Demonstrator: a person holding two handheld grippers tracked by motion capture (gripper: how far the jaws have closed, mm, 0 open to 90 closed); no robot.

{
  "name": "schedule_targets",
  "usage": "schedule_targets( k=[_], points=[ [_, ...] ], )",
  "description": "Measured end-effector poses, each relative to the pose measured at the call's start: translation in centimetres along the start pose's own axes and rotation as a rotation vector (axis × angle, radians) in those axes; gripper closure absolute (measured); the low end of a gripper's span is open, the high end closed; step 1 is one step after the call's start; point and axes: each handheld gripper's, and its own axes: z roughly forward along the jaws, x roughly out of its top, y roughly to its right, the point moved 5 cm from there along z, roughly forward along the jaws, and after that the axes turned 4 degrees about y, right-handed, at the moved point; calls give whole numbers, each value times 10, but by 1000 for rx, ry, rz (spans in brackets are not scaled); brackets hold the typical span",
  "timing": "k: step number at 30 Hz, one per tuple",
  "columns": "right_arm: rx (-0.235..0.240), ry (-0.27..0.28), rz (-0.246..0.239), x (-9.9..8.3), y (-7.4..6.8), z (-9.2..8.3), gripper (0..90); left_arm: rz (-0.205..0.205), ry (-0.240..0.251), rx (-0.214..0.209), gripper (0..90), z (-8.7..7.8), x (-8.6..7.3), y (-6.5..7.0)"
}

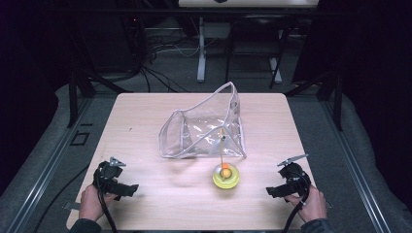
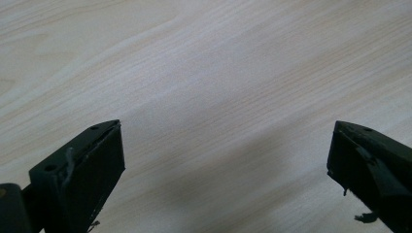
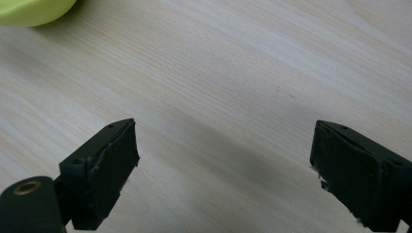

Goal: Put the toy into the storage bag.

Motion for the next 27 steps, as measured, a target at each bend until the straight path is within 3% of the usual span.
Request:
schedule_targets(
  k=[5, 7, 17, 27],
  points=[
    [12, 5, 19, 1, -3, 1, 97, 1, -4, -10, 3, 1, -1, 0],
    [10, -29, -2, 2, -2, -2, 97, 3, -6, -18, 2, 1, -1, 1],
    [23, -25, -4, 11, -13, -7, 97, 19, -18, -25, 2, 3, -2, 4],
    [36, -58, -49, 23, -24, -16, 93, 30, -14, -33, 2, 2, -3, 4]
  ],
)
